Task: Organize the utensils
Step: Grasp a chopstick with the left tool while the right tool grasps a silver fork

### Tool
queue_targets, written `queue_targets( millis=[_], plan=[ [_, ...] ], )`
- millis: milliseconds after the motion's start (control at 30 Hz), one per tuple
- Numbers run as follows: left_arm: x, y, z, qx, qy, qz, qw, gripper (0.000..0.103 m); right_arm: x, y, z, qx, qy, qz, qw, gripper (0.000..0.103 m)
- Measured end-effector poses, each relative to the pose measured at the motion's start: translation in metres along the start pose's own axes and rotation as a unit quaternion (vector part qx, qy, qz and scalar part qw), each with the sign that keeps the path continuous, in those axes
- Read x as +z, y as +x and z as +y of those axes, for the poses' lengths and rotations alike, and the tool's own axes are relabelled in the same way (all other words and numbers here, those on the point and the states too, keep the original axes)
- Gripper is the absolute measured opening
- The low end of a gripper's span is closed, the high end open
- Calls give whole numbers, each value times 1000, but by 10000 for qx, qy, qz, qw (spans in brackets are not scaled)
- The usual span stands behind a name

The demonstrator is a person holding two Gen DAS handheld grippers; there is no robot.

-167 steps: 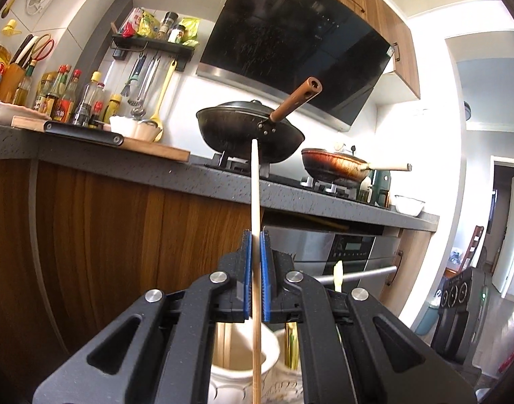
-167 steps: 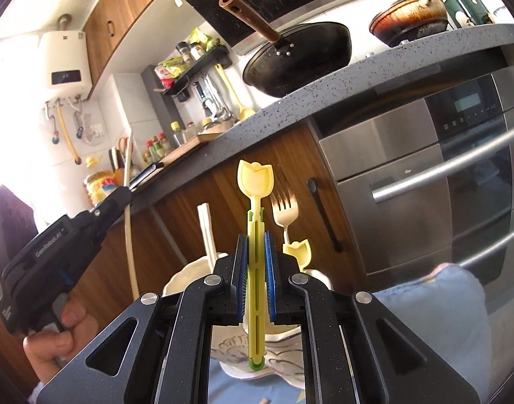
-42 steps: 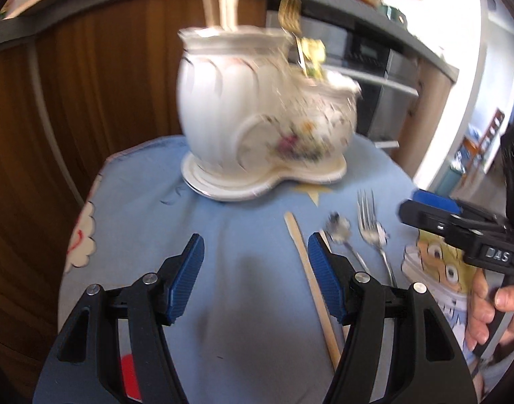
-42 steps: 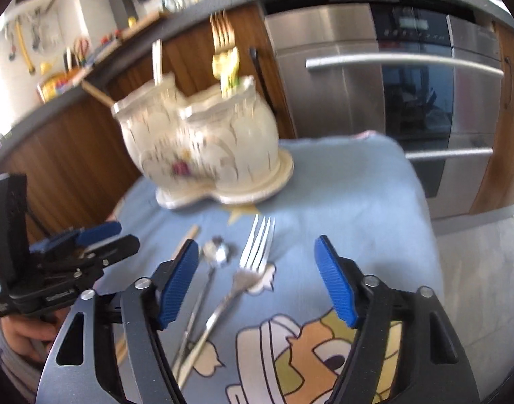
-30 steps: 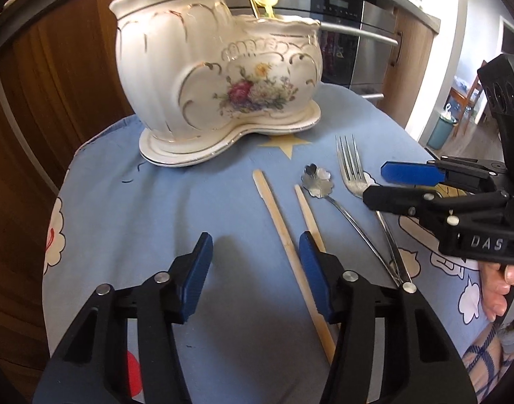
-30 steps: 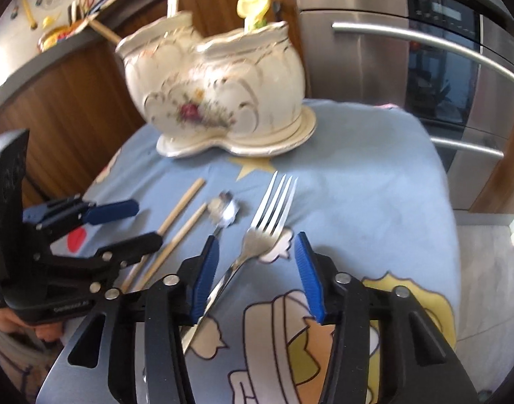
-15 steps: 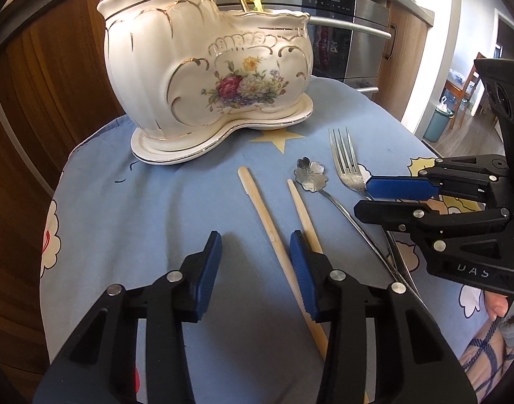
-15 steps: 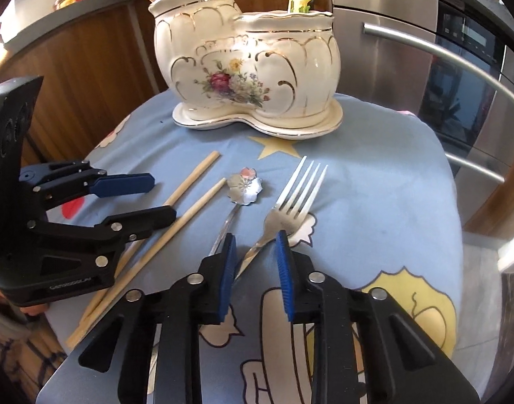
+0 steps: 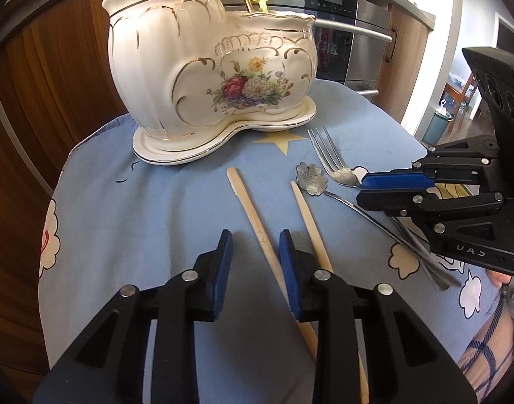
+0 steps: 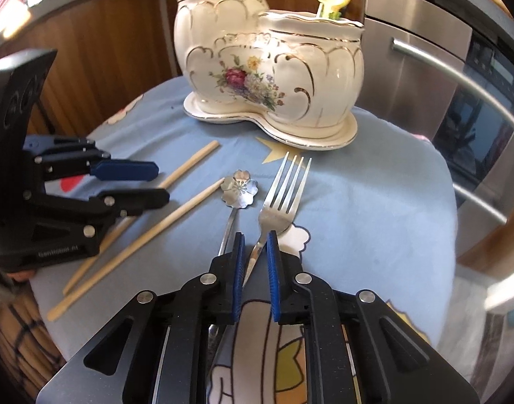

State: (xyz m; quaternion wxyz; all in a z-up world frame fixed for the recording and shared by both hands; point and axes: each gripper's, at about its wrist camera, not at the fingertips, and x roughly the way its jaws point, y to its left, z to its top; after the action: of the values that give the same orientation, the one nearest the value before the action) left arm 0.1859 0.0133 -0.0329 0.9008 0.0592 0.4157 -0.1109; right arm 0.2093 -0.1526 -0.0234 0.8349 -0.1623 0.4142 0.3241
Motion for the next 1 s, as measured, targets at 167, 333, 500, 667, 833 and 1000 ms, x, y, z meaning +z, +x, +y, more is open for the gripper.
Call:
queue_targets(
  millis=[167,333,500,667,833,1000],
  plan=[
    [0,0,-1,20,51,-6,10000,27,0,-1,6,-82,-347,109,9993,11],
    [0,0,-2,31,77,-8,10000,27,-3,-5,5,-110,-236,258,9993,14],
    [0,0,-3,31,86,-6,10000,27,-13,-13,4,-51,-80,306,9995,16],
    [0,-1,-3,45,114,1,9999,27,-24,-24,9,-75,-184,416,9989,20],
    [0,-1,-3,45,148,0,9999,27,-37,-35,11,-33,-203,494,9986,30],
    [-1,0,-4,64,171,-2,9998,27,-50,-45,11,-16,-141,462,9988,37]
  ],
)
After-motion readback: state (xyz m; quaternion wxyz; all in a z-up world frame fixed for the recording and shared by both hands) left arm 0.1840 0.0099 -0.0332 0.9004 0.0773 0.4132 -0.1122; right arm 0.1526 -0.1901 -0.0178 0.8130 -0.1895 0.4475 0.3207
